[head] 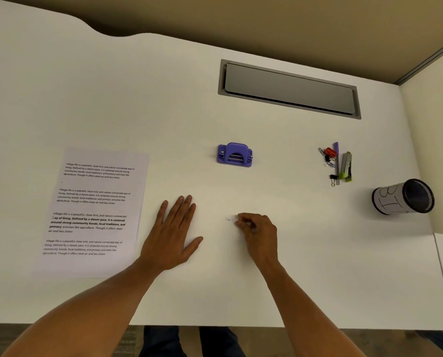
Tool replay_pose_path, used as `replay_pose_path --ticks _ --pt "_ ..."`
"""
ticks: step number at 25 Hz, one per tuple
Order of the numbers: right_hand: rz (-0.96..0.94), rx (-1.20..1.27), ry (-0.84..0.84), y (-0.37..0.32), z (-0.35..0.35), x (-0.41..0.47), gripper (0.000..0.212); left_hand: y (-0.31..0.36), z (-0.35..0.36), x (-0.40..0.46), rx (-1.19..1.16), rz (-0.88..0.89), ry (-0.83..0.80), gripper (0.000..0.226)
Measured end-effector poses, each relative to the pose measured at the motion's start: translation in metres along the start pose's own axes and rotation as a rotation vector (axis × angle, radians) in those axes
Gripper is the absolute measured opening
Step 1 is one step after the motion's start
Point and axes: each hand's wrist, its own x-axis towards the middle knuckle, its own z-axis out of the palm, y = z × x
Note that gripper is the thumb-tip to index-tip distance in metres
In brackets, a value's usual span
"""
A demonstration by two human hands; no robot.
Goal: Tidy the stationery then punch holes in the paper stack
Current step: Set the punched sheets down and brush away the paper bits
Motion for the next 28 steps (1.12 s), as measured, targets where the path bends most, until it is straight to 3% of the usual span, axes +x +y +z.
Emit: replay_pose_path --ticks 9,12,20,28 --pt "-0.187 -0.109 -0.18 0.002 -0.021 0.018 0.023 0.001 0.0 -0.001 0.01 -0.012 0.028 0.084" --pt "-0.136 -0.01 -0.18 0.004 -0.022 0.021 0.021 0.002 -0.001 -0.001 0.013 -0.009 0.038 0.083" --pt "-0.393 -0.398 -0.287 0.007 -0.031 0.048 0.037 0.002 0.001 0.0 0.008 -0.013 0.048 0.083" --pt "-0.681 -0.562 -0.582 -0.023 -0.024 0.089 0.033 0.001 0.003 0.0 0.006 -0.008 0.056 0.084"
